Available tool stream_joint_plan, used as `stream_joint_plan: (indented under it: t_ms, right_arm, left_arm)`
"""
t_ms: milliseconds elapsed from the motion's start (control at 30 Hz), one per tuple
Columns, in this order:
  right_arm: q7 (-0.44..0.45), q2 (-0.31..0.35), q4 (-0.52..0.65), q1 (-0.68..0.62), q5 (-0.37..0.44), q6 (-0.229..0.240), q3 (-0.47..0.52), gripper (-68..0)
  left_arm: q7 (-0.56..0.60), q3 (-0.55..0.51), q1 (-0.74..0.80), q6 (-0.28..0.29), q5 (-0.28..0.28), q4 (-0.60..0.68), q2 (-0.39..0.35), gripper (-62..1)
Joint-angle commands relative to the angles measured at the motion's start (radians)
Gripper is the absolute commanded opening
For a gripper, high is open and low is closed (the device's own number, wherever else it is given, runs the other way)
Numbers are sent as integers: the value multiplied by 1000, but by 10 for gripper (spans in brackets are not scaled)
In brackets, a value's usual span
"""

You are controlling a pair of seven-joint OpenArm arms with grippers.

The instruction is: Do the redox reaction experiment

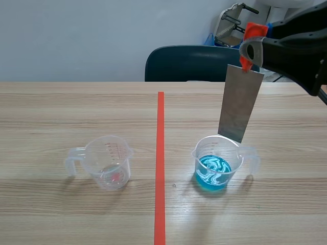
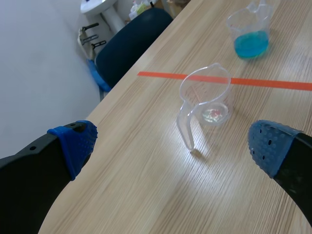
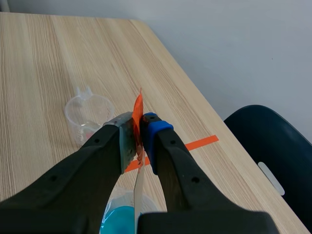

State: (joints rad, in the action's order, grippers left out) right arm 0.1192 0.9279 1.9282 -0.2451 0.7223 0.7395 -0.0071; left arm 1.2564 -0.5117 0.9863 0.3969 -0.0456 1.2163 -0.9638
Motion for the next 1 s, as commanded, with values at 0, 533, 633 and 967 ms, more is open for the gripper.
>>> stream_joint_plan:
  t_ms: [0,533,633,967]
  right_arm:
    - [19,14,9,7,11,6,0,-666]
    - [16,8,9,7,11,6,0,-666]
    - [15,8,9,7,11,6,0,-666]
    - [14,8,9,7,11,6,0,-666]
  left_arm:
    - [39,1,0,2,11,-15,14,14]
    - [108,1,-1,2,11,-132,24,14]
    - [107,1,-1,2,11,-131,34,14]
    - [110,1,-3,2,-12,-130,47,14]
